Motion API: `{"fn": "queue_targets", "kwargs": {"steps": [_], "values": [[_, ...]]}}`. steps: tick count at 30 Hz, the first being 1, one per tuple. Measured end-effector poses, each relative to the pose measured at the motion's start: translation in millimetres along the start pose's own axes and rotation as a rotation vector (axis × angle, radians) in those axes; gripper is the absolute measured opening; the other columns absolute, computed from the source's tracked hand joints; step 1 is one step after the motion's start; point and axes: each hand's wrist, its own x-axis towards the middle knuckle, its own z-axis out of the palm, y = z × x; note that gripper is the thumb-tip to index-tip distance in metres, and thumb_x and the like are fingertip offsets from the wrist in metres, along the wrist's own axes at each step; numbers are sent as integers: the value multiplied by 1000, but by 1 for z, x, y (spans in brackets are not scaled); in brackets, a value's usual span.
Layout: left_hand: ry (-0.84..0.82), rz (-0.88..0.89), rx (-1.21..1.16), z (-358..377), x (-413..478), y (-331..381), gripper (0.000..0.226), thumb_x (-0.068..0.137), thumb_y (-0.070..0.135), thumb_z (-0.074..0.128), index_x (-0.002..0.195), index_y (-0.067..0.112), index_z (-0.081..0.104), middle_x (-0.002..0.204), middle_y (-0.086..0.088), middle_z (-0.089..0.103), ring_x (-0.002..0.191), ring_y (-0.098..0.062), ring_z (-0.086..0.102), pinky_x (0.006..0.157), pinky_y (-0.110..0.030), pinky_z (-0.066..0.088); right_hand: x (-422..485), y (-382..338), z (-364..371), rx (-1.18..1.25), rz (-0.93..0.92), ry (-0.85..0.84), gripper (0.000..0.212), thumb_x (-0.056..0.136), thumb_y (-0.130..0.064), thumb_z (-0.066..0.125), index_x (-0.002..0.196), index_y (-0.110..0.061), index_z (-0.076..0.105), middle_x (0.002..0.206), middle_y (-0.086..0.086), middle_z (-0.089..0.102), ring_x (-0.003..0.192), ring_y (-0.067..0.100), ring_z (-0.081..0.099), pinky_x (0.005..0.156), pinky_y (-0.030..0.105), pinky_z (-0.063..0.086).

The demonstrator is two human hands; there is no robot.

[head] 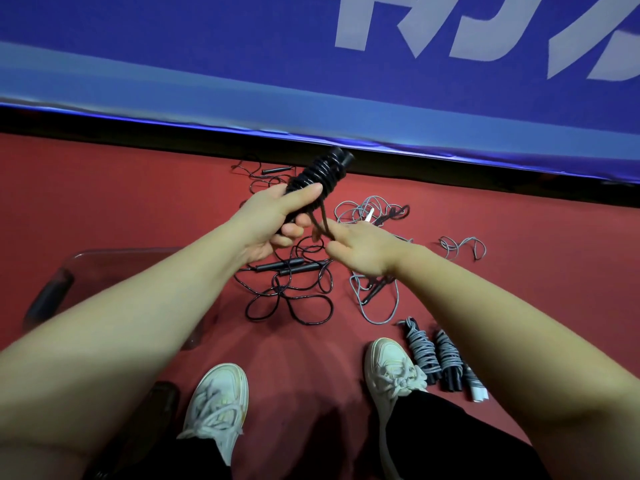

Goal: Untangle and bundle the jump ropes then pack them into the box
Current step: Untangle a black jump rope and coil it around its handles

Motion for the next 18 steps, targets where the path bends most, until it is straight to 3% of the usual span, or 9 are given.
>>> {"fn": "queue_targets", "kwargs": {"steps": [2, 3, 6, 8, 10, 14, 18], "values": [[-8, 28, -80, -4, 0, 0, 18, 90, 33, 55, 84, 21, 43, 51, 5, 42, 35, -1, 27, 35, -13, 12, 5, 6, -10, 526, 78, -6, 43, 87, -34, 34, 127, -19, 44, 83, 5, 53, 68, 12, 47, 63, 25, 37], [-17, 36, -116, -8, -1, -1, 18, 86, 35, 56, 84, 22, 44, 51, 5, 42, 35, -1, 27, 35, -13, 12, 7, 10, -16, 758, 96, 44, 41, 91, -36, 34, 126, -20, 45, 71, 0, 44, 59, 8, 37, 55, 21, 30], [-74, 65, -189, -12, -2, -5, 23, 85, 42, 56, 86, 21, 45, 50, 6, 42, 33, -1, 29, 33, -11, 18, 3, 11, -25, 1103, 98, 182, 51, 95, -56, 20, 122, -27, 51, 64, -3, 30, 54, 7, 29, 49, 20, 22], [-113, 79, -176, -13, -1, -6, 24, 84, 42, 55, 87, 20, 45, 50, 7, 42, 33, -1, 30, 34, -11, 21, 0, 5, -31, 1142, 74, 240, 53, 97, -56, 18, 124, -27, 53, 62, -3, 26, 49, 4, 28, 48, 20, 20], [-130, 77, -136, -12, -1, -5, 26, 79, 40, 52, 89, 17, 44, 50, 5, 43, 35, -2, 29, 34, -10, 23, -1, 1, -34, 1109, 14, 300, 40, 99, -48, 31, 124, -29, 54, 55, -11, 32, 48, 2, 27, 49, 20, 20], [-162, 95, -21, -11, -4, -13, 26, 80, 37, 50, 87, 13, 41, 49, 4, 44, 36, -3, 29, 35, -11, 23, 1, -3, -35, 1095, -18, 363, 10, 90, -29, 59, 88, -28, 68, 56, -15, 42, 56, 6, 32, 56, 24, 22], [-188, 115, 34, -8, -5, -18, 26, 81, 37, 48, 86, 13, 40, 50, 4, 45, 36, -3, 32, 36, -11, 26, 5, -8, -29, 1119, -46, 324, 25, 79, -41, 66, 95, -23, 71, 89, 6, 60, 85, 21, 49, 81, 36, 34]]}}
